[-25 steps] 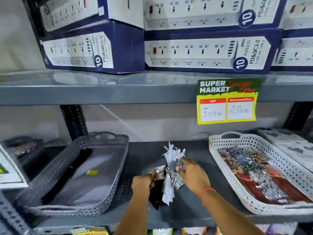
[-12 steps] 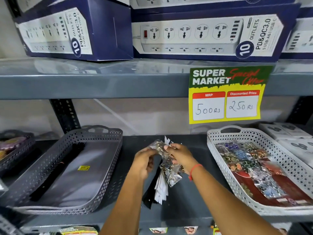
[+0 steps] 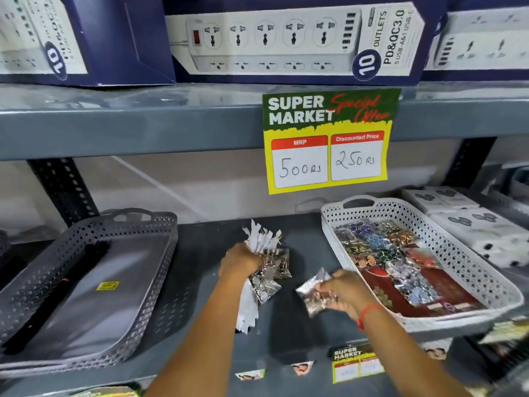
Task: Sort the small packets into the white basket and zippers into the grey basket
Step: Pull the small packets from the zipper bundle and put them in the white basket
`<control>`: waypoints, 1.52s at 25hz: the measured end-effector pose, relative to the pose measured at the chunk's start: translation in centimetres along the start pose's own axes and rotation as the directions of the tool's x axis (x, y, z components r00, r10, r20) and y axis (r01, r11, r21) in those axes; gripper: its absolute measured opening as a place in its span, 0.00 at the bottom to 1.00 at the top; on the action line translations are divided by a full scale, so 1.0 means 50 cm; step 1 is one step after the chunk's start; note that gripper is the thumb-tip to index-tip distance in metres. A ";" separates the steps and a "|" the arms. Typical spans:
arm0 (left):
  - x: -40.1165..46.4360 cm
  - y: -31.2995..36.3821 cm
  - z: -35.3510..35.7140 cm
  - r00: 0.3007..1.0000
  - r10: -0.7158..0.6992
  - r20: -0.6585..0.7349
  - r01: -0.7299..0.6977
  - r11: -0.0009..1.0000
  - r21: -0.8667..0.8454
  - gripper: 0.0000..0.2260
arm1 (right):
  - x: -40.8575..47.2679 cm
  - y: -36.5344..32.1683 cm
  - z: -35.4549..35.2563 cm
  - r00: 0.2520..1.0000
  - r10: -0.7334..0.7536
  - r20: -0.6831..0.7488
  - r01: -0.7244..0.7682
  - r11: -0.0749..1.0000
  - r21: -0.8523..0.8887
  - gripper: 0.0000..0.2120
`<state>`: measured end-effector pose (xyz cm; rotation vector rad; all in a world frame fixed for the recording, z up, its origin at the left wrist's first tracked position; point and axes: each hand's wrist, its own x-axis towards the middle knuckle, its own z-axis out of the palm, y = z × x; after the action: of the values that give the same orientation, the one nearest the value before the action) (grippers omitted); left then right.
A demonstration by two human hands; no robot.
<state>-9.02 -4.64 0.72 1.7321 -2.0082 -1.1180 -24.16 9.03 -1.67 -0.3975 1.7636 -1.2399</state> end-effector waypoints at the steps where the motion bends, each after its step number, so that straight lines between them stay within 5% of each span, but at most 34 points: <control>1: 0.000 -0.006 0.000 0.999 -0.031 0.032 0.029 0.998 0.060 0.16 | 0.001 0.019 -0.003 0.997 -0.037 -0.065 0.029 0.993 -0.118 0.12; 3: 0.001 -0.012 0.004 0.995 -0.074 0.072 0.066 0.992 0.111 0.17 | 0.000 0.036 -0.002 0.971 -0.190 -0.147 0.100 0.876 -0.471 0.11; 5: 0.007 -0.012 0.004 0.995 -0.075 0.069 0.068 0.992 0.104 0.12 | -0.013 0.030 0.010 0.941 -0.317 -0.120 0.120 0.642 -0.757 0.05; 6: 0.011 -0.012 0.004 0.995 -0.081 0.065 0.075 0.992 0.098 0.11 | -0.013 0.028 0.017 0.925 -0.367 -0.095 0.111 0.502 -0.858 0.13; 8: 0.015 -0.013 0.003 0.993 -0.100 0.059 0.096 0.993 0.071 0.14 | -0.018 0.022 0.033 0.892 -0.451 -0.042 0.087 0.262 -0.961 0.22; 10: 0.016 -0.017 -0.004 0.994 -0.106 0.032 0.105 0.994 0.010 0.16 | -0.020 0.007 0.043 0.876 -0.483 0.012 0.100 0.155 -0.983 0.25; 12: 0.013 -0.012 -0.021 0.996 -0.084 0.006 0.085 0.991 -0.104 0.10 | -0.015 -0.013 0.046 0.868 -0.494 0.044 0.188 0.246 -0.951 0.25; 15: 0.000 0.027 -0.047 0.996 0.017 0.084 0.006 0.963 -0.268 0.07 | -0.002 -0.066 0.056 0.900 -0.413 0.141 0.423 0.746 -0.515 0.28; 18: -0.022 0.067 -0.044 0.970 0.086 0.227 -0.010 0.948 -0.318 0.12 | 0.015 -0.114 0.077 0.923 -0.248 0.293 0.302 0.941 -0.155 0.30; 21: -0.018 0.066 -0.017 0.978 0.095 0.188 -0.040 0.960 -0.277 0.09 | 0.037 -0.130 0.073 0.965 -0.187 0.184 0.229 0.943 -0.243 0.16; 23: -0.006 0.044 -0.007 0.995 0.068 0.068 -0.065 0.997 -0.043 0.01 | 0.059 -0.119 0.054 0.974 -0.227 0.004 0.201 0.851 -0.486 0.14; 27: -0.008 -0.006 -0.003 0.997 -0.052 0.058 0.028 0.936 0.350 0.19 | 0.077 -0.072 0.037 0.959 -0.258 -0.116 0.075 0.627 -0.775 0.22; 34: -0.014 -0.011 -0.021 0.992 -0.061 0.114 0.032 0.971 0.238 0.06 | 0.061 -0.070 0.079 0.904 -0.427 -0.003 0.016 0.042 -0.999 0.24; 36: -0.013 -0.004 -0.044 0.984 -0.064 0.166 0.065 0.998 -0.001 0.08 | 0.058 -0.081 0.088 0.878 -0.478 0.029 0.083 0.093 -0.992 0.17; 38: -0.015 0.007 -0.070 0.978 -0.049 0.203 0.093 0.972 -0.218 0.12 | 0.051 -0.091 0.090 0.896 -0.432 0.101 0.308 0.442 -0.842 0.09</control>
<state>-6.83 -5.25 3.49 1.6445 -1.8487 -1.5307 -22.88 2.69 0.66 -1.3771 2.4135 -0.5508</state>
